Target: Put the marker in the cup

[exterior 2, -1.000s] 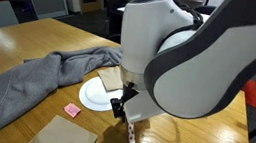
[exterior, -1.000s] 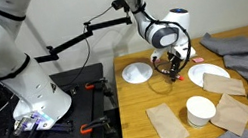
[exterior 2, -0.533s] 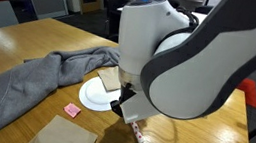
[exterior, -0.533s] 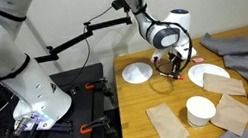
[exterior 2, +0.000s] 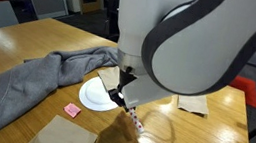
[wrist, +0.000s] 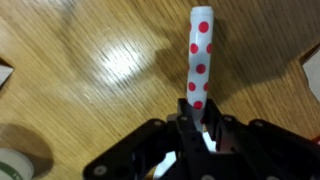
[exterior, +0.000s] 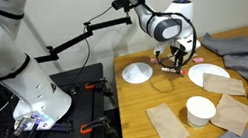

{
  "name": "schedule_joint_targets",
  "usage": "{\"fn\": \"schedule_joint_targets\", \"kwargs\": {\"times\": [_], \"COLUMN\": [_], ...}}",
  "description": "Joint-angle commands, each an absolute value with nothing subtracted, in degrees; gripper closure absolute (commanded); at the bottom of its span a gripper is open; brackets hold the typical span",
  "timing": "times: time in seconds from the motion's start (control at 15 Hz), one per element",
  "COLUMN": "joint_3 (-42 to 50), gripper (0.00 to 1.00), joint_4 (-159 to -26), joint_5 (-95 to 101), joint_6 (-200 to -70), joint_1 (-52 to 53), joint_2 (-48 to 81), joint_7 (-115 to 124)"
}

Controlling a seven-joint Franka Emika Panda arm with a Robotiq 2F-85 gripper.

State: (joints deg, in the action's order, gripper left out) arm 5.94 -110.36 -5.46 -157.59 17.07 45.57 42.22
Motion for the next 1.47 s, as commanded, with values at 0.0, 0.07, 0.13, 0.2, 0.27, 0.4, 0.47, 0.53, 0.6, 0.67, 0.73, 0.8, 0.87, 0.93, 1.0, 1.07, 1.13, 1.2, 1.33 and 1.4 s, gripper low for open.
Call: {"fn": "schedule_joint_targets", "kwargs": {"times": [0.0,0.07,0.13,0.2,0.27,0.4,0.47,0.53,0.6,0.67,0.73,0.8,0.87,0.93,1.0,1.07,1.13,1.2,1.33,1.4], "joint_3": [7.60,7.73,8.28,8.85,9.26,9.56,9.70,9.77,9.86,10.04,10.12,10.17,10.11,10.09,10.09,10.09,10.12,10.01,10.13,10.20], "gripper": [0.95,0.95,0.95,0.95,0.95,0.95,0.95,0.95,0.95,0.95,0.95,0.95,0.95,0.95,0.95,0.95,0.95,0.95,0.95,0.95], "joint_4": [-117.44,-118.45,-119.29,-120.15,-121.03,-122.38,-123.10,-123.65,-124.18,-124.53,-124.90,-125.19,-125.45,-125.61,-125.76,-125.95,-125.97,-126.09,-126.35,-126.42], "joint_5": [-2.98,-1.93,-0.48,1.33,3.44,8.12,10.70,13.31,16.13,19.06,21.98,24.81,27.09,29.58,31.88,34.10,36.50,38.45,43.07,45.54], "joint_6": [-151.86,-149.82,-147.64,-145.36,-142.92,-138.67,-136.89,-135.27,-134.07,-133.47,-133.48,-133.83,-134.62,-135.32,-136.14,-137.32,-138.24,-139.57,-142.87,-144.20], "joint_1": [17.73,17.36,17.48,17.56,17.45,16.94,16.60,16.27,15.92,15.62,15.10,14.59,13.73,13.01,12.21,11.34,10.68,9.86,8.57,8.10], "joint_2": [35.09,32.77,30.67,28.47,26.17,22.05,19.94,18.03,16.35,15.01,13.82,12.86,12.10,11.53,11.06,10.75,10.59,10.44,10.54,10.62], "joint_7": [39.21,37.95,37.40,37.14,36.45,35.44,35.28,35.64,36.20,37.44,38.57,39.89,40.82,42.51,44.50,46.55,49.24,51.71,58.07,61.52]}}
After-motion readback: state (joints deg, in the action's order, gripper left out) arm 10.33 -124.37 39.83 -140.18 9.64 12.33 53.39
